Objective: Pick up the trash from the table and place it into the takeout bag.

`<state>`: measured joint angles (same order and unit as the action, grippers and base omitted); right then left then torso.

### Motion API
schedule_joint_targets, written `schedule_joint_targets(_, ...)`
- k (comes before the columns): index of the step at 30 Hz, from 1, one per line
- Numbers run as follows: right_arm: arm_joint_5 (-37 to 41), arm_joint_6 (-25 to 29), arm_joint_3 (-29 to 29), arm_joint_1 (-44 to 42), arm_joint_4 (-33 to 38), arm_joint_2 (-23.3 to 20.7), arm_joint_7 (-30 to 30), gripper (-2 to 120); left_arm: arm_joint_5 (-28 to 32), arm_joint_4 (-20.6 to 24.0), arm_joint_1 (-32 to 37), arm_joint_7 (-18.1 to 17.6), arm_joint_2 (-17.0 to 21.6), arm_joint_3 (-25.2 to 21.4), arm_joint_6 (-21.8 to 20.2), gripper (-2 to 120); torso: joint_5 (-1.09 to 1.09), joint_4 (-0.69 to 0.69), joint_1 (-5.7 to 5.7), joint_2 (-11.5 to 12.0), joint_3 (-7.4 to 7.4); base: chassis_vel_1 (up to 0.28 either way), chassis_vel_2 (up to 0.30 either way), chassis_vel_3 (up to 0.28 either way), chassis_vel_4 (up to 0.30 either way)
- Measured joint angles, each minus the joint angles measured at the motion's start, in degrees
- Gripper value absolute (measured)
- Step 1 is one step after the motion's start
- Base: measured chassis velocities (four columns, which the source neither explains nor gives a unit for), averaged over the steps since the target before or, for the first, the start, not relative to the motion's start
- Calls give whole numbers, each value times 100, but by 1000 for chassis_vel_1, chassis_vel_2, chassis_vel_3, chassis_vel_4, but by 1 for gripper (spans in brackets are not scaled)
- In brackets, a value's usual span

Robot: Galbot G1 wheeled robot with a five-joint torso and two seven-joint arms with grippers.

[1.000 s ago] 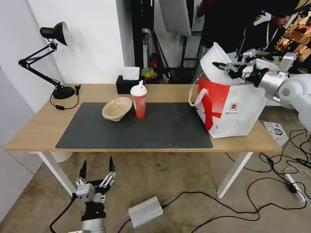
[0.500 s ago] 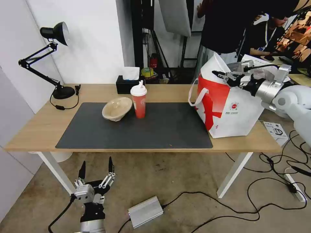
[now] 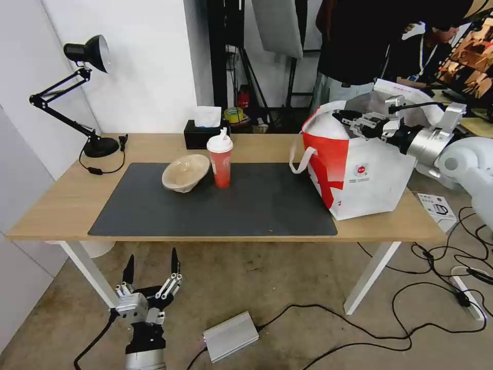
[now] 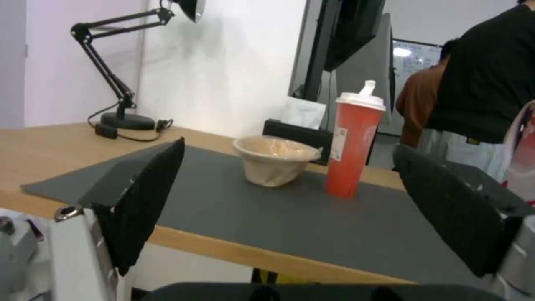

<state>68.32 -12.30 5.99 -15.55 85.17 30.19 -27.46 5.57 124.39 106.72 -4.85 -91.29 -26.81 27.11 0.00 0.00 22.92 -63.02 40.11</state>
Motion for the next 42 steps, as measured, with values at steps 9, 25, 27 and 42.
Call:
schedule_joint_targets(9, -27, -8, -13, -6, -28, -27, 31, 85, -19, -28, -33, 29, 1, 1, 51, 100, 0, 0, 0, 0, 0, 0, 0, 0, 0)
schedule_joint_targets(25, 83, 134, -318, -259, 138, -22, 151, 100, -23, -27, -28, 31, 3, -20, 48, 100, 0, 0, 0, 0, 0, 0, 0, 0, 0)
schedule_joint_targets(27, 162, 165, -374, -301, 211, -23, 234, 100, -23, -14, -23, 31, 3, -21, 48, 100, 0, 0, 0, 0, 0, 0, 0, 0, 0)
schedule_joint_targets(42, 206, 1726, -1149, -1694, 1749, -285, 1492, 100, 16, 200, 79, 32, 0, -90, 49, 100, -1, 0, 0, 0, 0, 0, 0, 0, 0)
